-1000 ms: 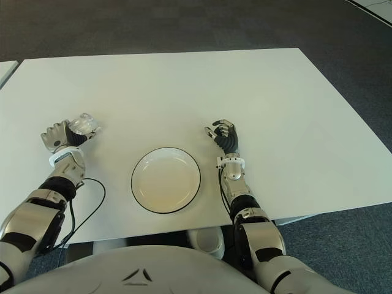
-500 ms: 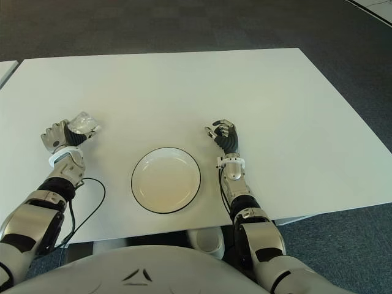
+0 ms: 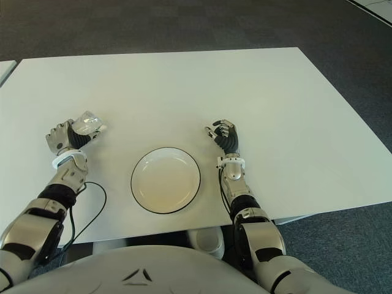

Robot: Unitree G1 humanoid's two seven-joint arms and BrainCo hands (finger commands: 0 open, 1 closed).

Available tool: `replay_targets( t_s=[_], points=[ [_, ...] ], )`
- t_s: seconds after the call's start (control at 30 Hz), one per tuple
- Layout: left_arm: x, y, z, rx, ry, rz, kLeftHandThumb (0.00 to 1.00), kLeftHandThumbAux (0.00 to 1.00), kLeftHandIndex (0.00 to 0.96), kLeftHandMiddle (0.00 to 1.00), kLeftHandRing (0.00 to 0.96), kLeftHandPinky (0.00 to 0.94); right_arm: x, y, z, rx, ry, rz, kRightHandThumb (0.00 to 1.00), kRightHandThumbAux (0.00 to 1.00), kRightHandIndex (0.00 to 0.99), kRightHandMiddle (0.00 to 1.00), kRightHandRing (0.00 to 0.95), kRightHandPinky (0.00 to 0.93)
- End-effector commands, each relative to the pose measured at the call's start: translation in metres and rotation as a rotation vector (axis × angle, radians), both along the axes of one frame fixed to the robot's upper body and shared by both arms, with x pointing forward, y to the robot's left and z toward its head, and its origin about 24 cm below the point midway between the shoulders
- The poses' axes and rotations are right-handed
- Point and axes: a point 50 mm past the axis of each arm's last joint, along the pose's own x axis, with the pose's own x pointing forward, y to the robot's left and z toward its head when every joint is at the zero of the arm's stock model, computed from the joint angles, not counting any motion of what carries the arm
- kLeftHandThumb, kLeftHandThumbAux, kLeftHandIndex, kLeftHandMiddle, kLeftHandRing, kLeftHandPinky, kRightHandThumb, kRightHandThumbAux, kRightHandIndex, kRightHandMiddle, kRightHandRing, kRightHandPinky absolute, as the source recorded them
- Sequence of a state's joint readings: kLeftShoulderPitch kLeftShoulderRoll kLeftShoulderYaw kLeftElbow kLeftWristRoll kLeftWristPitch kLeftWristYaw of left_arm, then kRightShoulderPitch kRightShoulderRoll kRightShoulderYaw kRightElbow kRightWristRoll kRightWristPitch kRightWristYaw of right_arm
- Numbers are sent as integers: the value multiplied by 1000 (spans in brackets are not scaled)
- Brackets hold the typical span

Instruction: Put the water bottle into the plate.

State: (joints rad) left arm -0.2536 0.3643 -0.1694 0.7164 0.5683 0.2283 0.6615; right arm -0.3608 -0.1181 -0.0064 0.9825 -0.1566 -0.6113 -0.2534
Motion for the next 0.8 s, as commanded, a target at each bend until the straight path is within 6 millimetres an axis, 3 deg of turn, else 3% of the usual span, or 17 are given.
replay_targets(
  t_s=[0.03,0.37,0.6,0.8],
  points=[
    [-20,-16,-2,-60,-44,-57,852,668,400,526,814,785,-3,0,-7,3,45,-13,709,728,435,687,681,618],
    [-23,-28,35,-99,-268,-191,852,669,396,529,837,817,-3,0,-8,2,49,-19,710,728,436,690,679,589],
    [-32,-53,69,-126,-432,-336,851,670,394,531,855,828,-3,0,-8,4,49,-19,710,728,436,691,681,606],
    [-34,-73,82,-131,-515,-443,850,670,393,531,862,830,-3,0,-8,8,46,-15,709,728,436,693,685,640]
  ],
)
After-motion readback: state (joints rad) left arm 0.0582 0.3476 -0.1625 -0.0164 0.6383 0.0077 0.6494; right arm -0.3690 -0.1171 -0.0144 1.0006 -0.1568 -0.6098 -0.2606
